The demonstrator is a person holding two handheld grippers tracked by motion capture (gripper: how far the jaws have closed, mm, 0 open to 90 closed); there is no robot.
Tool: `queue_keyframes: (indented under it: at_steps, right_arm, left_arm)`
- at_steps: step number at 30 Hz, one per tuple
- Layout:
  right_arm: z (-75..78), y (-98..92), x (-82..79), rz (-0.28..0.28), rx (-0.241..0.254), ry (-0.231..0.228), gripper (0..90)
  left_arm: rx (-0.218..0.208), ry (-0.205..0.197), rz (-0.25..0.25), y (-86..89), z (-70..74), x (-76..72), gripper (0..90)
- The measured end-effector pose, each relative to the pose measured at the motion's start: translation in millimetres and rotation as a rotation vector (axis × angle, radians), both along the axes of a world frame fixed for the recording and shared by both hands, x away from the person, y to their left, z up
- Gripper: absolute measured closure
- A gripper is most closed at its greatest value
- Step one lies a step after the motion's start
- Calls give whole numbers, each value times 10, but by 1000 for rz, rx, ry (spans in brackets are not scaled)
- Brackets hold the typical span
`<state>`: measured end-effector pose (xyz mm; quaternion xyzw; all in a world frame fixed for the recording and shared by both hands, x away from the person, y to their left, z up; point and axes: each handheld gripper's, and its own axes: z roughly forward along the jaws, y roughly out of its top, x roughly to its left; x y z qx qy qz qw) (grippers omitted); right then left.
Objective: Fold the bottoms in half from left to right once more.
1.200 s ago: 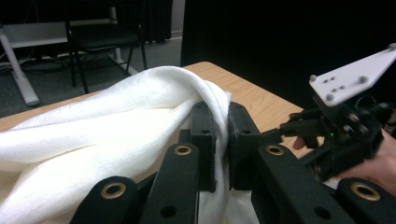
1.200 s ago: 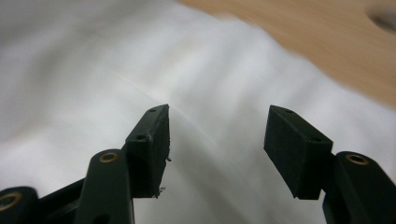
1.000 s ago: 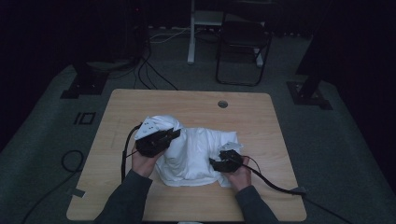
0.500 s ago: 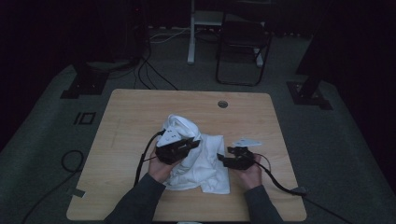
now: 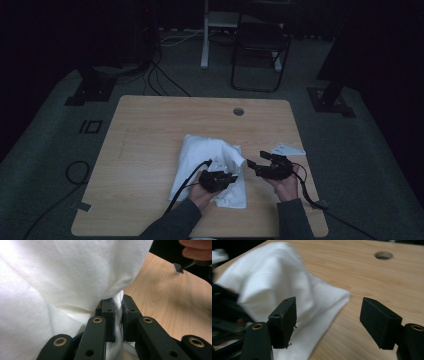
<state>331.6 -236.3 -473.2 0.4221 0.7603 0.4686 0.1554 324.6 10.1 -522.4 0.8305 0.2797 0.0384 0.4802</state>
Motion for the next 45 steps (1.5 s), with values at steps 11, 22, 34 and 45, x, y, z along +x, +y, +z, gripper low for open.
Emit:
queue_keyframes:
  at_steps: [11,22,34,45]
  right_arm:
    - [280,169,-100,130,90,-80,244]
    - [48,384,382,83,-28,8,844]
    - [-22,302,606,48,-56,39,836]
    - [-63,236,696,36,-114,58,819]
  left_arm:
    - [10,-9,3,11,3,3,824]
    - [-91,-34,-23,249,572,-204,548]
    - [11,-107,263,1130,657,320,526]
    - [53,-17,242,963,45,429,536]
